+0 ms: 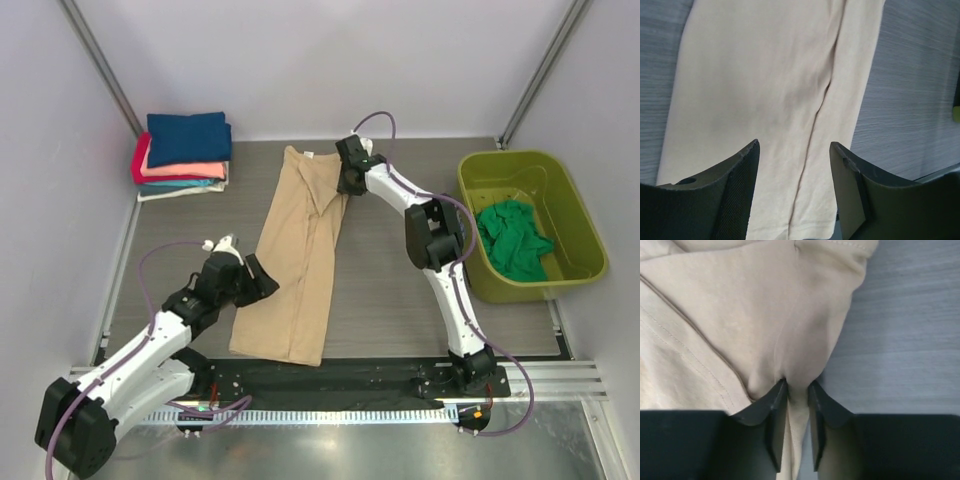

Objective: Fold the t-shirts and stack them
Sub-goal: Fold the tshirt

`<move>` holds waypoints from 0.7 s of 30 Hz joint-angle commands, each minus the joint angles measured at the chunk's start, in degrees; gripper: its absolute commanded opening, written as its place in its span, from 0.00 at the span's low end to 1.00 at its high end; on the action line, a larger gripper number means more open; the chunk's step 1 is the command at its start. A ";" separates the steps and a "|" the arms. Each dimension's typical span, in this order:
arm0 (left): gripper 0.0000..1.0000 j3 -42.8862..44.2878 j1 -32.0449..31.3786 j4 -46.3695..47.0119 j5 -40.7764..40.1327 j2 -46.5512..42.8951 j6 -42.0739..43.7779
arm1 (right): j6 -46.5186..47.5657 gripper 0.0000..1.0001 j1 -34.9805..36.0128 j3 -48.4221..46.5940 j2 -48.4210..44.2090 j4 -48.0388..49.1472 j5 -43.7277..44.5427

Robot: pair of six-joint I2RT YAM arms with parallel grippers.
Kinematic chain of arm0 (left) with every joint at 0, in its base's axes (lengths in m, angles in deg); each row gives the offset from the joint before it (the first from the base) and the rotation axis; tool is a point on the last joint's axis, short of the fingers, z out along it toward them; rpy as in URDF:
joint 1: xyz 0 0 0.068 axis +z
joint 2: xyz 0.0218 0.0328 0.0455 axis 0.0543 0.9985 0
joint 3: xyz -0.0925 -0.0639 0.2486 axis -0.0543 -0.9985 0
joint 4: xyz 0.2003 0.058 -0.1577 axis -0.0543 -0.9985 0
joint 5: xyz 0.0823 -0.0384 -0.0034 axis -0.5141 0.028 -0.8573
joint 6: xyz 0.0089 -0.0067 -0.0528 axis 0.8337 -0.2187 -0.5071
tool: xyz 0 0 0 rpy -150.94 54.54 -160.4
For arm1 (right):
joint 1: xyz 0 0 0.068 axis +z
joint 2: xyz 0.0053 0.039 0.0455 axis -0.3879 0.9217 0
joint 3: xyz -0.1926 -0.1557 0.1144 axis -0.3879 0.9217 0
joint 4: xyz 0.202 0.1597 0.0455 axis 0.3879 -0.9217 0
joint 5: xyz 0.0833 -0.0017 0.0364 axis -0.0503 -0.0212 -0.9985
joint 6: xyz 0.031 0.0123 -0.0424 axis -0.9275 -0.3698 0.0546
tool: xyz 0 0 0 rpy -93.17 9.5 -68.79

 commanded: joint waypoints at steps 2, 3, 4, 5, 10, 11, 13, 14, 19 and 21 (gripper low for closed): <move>0.59 -2.87 -0.26 0.03 -0.74 -2.93 -1.44 | 3.63 0.23 -0.84 -7.90 7.20 0.79 -0.06; 0.59 -3.58 -0.34 -0.15 -0.47 -3.11 -1.61 | 5.12 0.20 -1.19 -12.18 8.95 0.79 -0.84; 0.59 -4.02 -0.34 -0.15 -0.39 -3.37 -2.22 | 6.09 0.20 -1.45 -14.75 12.19 0.70 -1.63; 0.59 -4.28 -0.34 -0.15 -0.38 -3.55 -2.58 | 6.88 0.20 -1.80 -17.47 14.05 0.79 -2.60; 0.59 -4.64 -0.78 -1.46 1.29 -5.04 -2.67 | 12.68 0.64 -3.04 -27.26 17.77 3.50 -7.35; 0.59 -4.64 -0.78 -1.64 1.20 -5.40 -2.67 | 13.39 0.73 -3.04 -26.47 15.76 3.95 -7.61; 0.59 -4.72 -0.96 -1.99 1.02 -6.45 -2.76 | 14.01 0.82 -3.04 -22.52 10.31 4.74 -7.62; 0.58 -4.72 -0.87 -2.08 0.76 -6.89 -2.76 | 13.92 0.84 -3.04 -18.50 7.68 5.09 -7.79; 0.58 -5.34 -0.87 -2.96 -2.23 -7.16 -1.44 | 13.22 0.86 -2.95 1.54 -9.37 11.41 -7.97; 0.58 -5.43 -0.96 -3.58 -3.45 -6.81 -1.00 | 12.17 0.86 -2.95 11.56 -17.54 12.30 -10.25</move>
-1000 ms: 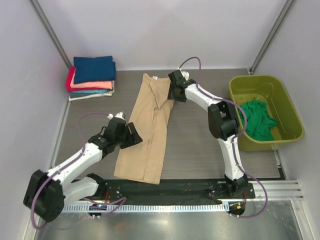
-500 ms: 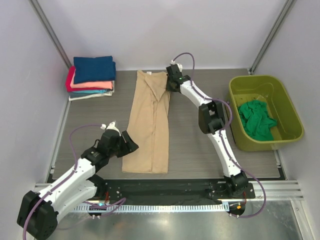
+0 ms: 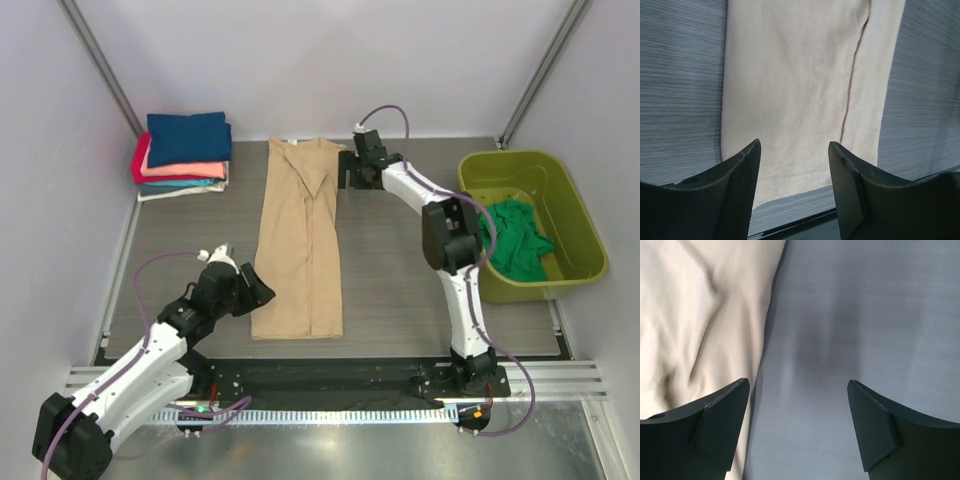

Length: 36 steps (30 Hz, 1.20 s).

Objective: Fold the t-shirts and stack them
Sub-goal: Fold the tshirt

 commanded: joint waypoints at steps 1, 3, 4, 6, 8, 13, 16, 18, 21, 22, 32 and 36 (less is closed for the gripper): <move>0.57 -0.64 -0.17 -1.61 -3.31 0.23 1.58 | -1.27 0.86 0.31 11.60 -17.17 5.06 -2.97; 0.57 -1.08 -0.17 -3.27 -5.84 -0.47 1.58 | -4.70 0.85 0.57 23.68 -25.66 6.64 -5.68; 0.57 -1.26 -0.26 -3.89 -6.99 -0.90 1.41 | -6.02 0.85 0.66 27.85 -28.15 8.22 -6.14; 0.57 -1.87 -0.17 -4.43 -7.35 -3.19 0.97 | -9.63 0.84 1.27 39.37 -33.43 9.54 -9.63; 0.57 -2.14 -0.26 -4.78 -8.75 -4.77 0.18 | -11.82 0.83 3.28 50.50 -40.64 11.92 -11.06; 0.57 -2.31 -0.26 -4.95 -8.24 -3.20 -0.26 | -14.46 0.83 10.92 66.46 -52.16 13.51 -10.10; 0.55 -2.05 -1.22 -4.95 -7.53 0.05 -0.88 | -18.06 0.83 14.10 73.41 -57.35 14.64 -11.67; 0.55 -1.87 -2.88 -5.39 -8.75 1.37 -1.92 | -20.09 0.82 15.42 78.23 -60.95 15.96 -12.81; 0.55 -1.43 -5.17 -7.75 -11.03 2.96 -4.55 | -23.78 0.81 19.28 82.91 -64.90 17.46 -12.48; 0.55 -1.52 -5.88 -8.29 -11.48 2.87 -5.27 | -24.74 0.81 20.33 83.79 -65.44 17.55 -11.86; 0.56 -4.33 -12.56 -11.10 -14.82 0.67 -11.60 | -32.66 0.75 30.62 87.93 -62.20 23.79 -8.69; 0.56 -4.25 -12.74 -12.86 -15.53 1.99 -13.36 | -33.54 0.66 32.82 86.61 -58.51 23.70 -7.99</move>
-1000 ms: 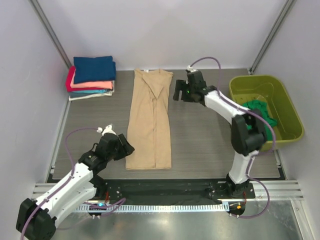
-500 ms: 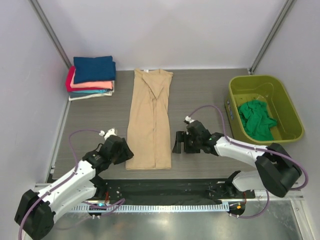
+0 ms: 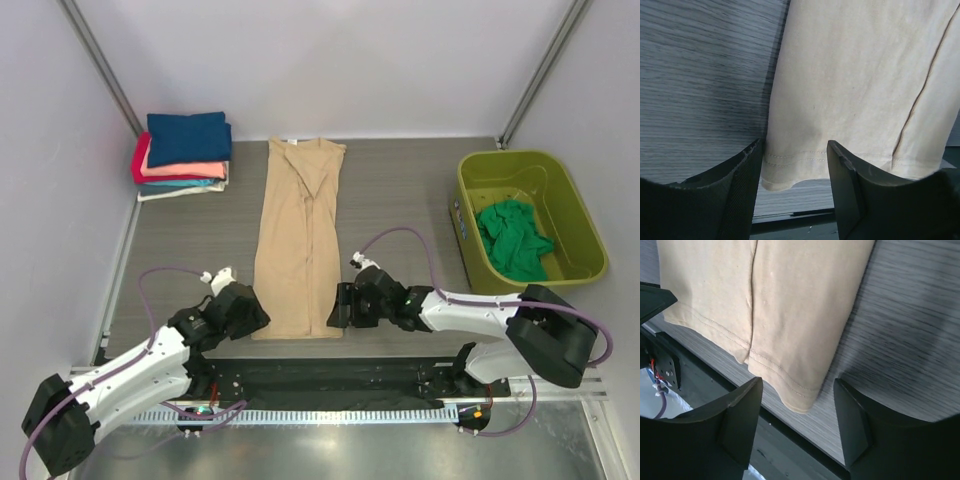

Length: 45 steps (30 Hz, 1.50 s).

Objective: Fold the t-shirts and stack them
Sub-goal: Fold the tshirt

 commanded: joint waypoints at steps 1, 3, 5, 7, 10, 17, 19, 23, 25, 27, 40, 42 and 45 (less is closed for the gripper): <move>0.56 -0.20 -0.33 -3.16 -2.72 1.40 -2.52 | -2.63 0.63 1.46 -0.23 3.07 0.36 2.09; 0.56 -0.11 -0.33 -3.68 -2.72 2.10 -2.95 | -2.90 0.54 1.64 -0.05 3.33 0.45 2.09; 0.55 -0.20 -0.41 -3.95 -2.20 2.63 -3.39 | -3.08 0.48 1.72 0.12 3.42 0.36 2.27; 0.52 -0.55 -0.50 -3.86 -1.67 2.37 -3.75 | -3.52 0.46 1.81 0.21 3.33 0.45 2.09; 0.45 -1.43 -0.94 -4.13 -0.79 1.41 -4.27 | -3.96 0.41 1.99 0.91 3.16 2.20 2.09; 0.03 -2.31 -2.43 -2.64 0.09 -0.09 -5.06 | -4.40 0.14 1.99 2.14 1.76 2.38 2.61; 0.00 -2.66 -3.66 -1.85 0.53 -0.09 -5.59 | -3.87 0.07 1.99 2.23 -0.26 1.07 3.23; 0.00 -1.70 -9.00 -0.62 -0.16 0.87 -9.27 | -2.12 0.01 1.99 1.97 -5.18 -9.10 5.34; 0.00 -1.09 -11.74 -0.35 -1.22 1.58 -10.86 | -2.03 0.01 1.99 1.97 -7.81 -12.46 7.43; 0.00 -0.21 -16.03 -0.17 -2.88 2.71 -13.49 | -2.37 0.01 1.99 2.32 -11.94 -16.75 8.06; 0.00 15.00 -23.35 -9.04 -12.28 7.82 -9.38 | -4.14 0.01 1.99 -3.30 -20.76 -24.43 12.01; 0.00 16.23 -23.35 -10.01 -13.44 7.73 -9.02 | -2.48 0.01 1.99 -6.90 -18.56 -24.78 14.12; 0.00 16.76 -23.18 -10.54 -15.63 6.60 -8.67 | -0.28 0.01 1.81 -11.73 -14.08 -25.22 16.50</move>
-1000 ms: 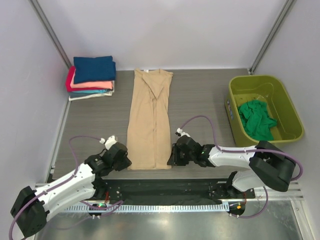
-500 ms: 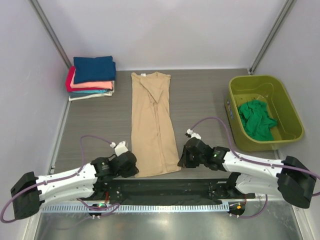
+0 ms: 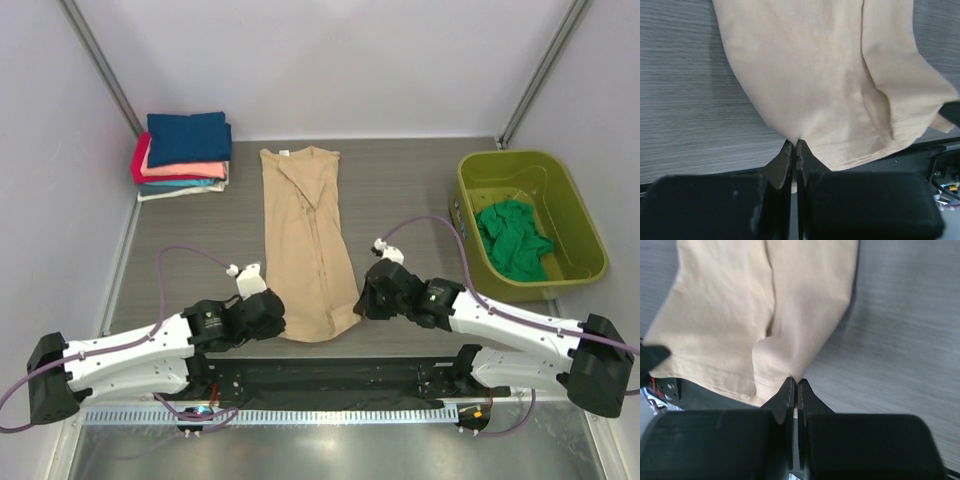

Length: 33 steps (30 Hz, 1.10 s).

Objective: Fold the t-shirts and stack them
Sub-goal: Fold the tshirt

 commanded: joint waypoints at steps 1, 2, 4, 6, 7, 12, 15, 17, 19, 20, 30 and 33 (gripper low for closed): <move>0.00 1.85 0.19 -3.40 -6.22 -1.50 1.62 | 3.56 0.01 0.02 -6.95 3.63 0.16 5.16; 0.00 2.03 0.80 -2.96 -6.92 -1.85 2.67 | 4.17 0.01 -0.15 -9.14 5.47 0.16 5.51; 0.00 2.73 1.85 -2.34 -7.45 -2.47 4.17 | 6.27 0.01 -0.94 -11.43 7.24 0.16 6.47; 0.00 3.44 4.57 -2.08 -7.45 -2.03 6.79 | 7.69 0.01 -2.26 -14.69 9.61 0.07 6.83; 0.00 3.79 5.89 -1.99 -6.58 -1.68 7.85 | 9.26 0.01 -3.66 -15.92 10.31 0.07 6.83; 0.00 5.02 17.92 4.94 1.93 1.21 17.07 | 13.22 0.01 -8.85 -23.12 16.54 -0.19 5.87; 0.00 7.12 25.05 8.64 5.98 6.22 20.86 | 15.33 0.01 -12.10 -26.82 19.28 -0.11 5.43; 0.00 8.70 28.90 11.09 9.06 10.60 24.12 | 16.13 0.01 -13.68 -29.45 22.26 -0.02 5.16; 0.00 11.52 31.12 12.42 11.26 13.78 26.92 | 17.36 0.01 -15.62 -31.12 25.50 0.16 4.29; 0.00 12.39 33.04 13.99 11.88 16.40 27.89 | 17.88 0.01 -16.15 -32.87 26.57 0.25 4.02; 0.00 27.16 42.37 15.50 19.53 34.52 34.67 | 20.52 0.01 -21.95 -42.55 38.97 0.95 -1.25; 0.00 30.50 43.69 15.59 20.41 39.09 34.85 | 21.05 0.01 -23.27 -45.10 42.21 1.21 -2.48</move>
